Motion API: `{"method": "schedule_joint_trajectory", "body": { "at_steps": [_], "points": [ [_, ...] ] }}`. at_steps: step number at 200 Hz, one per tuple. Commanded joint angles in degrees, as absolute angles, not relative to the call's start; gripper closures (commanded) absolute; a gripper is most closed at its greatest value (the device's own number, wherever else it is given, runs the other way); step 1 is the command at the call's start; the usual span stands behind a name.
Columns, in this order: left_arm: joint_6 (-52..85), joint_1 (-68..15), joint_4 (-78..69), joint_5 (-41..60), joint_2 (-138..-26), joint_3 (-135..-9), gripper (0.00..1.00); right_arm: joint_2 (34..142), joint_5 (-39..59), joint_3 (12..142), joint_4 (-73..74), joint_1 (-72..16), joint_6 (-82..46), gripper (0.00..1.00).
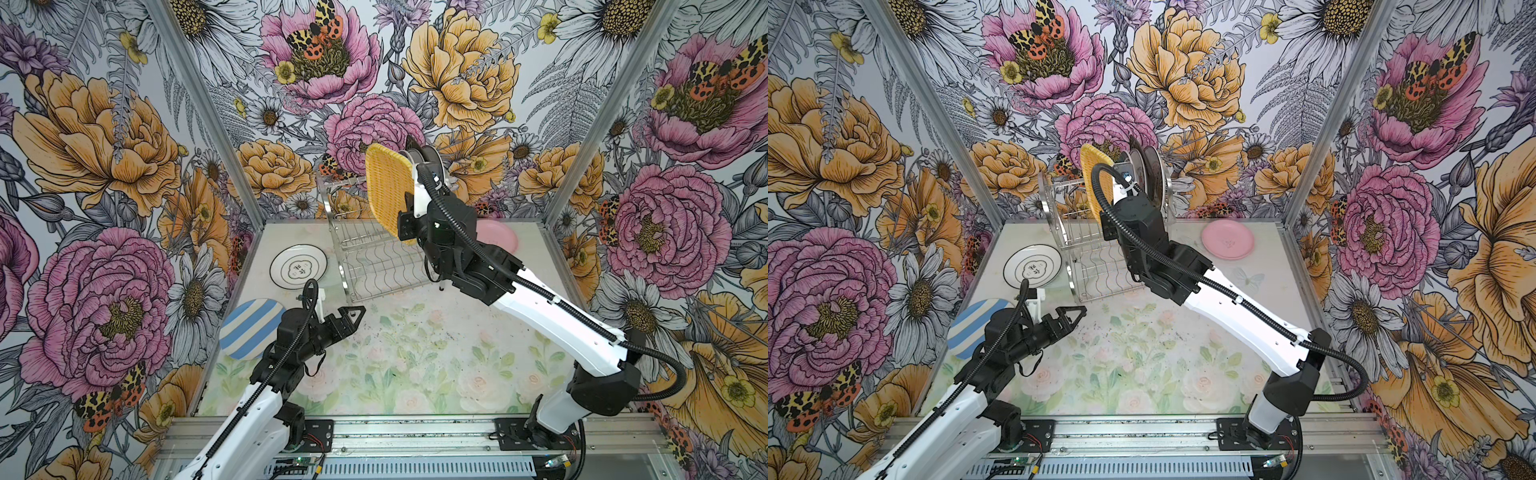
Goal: Load the plates into the dish rack
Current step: 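Lower the yellow tray into the rack slot beside the plates with the right gripper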
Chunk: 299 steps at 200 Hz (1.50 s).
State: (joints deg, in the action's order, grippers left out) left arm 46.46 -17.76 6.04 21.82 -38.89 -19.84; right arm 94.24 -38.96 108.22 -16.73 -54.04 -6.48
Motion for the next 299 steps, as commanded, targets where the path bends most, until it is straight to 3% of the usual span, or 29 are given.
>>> {"method": "schedule_joint_trajectory", "body": {
  "at_steps": [1, 78, 299],
  "points": [
    [45.4, -18.1, 6.2, 20.5, -38.6, -19.9, 0.01, 95.4, -45.9, 109.5, 2.3, -53.9, 1.7, 1.0],
    [45.8, -18.1, 6.4, 19.7, -37.7, -18.8, 0.01, 107.5, -49.4, 115.4, 16.7, -52.7, 10.0, 1.0],
    [46.2, -17.8, 6.8, 19.1, -36.7, -16.9, 0.01, 115.5, -50.4, 119.7, 11.3, -48.8, 2.5, 1.0]
  ]
}}
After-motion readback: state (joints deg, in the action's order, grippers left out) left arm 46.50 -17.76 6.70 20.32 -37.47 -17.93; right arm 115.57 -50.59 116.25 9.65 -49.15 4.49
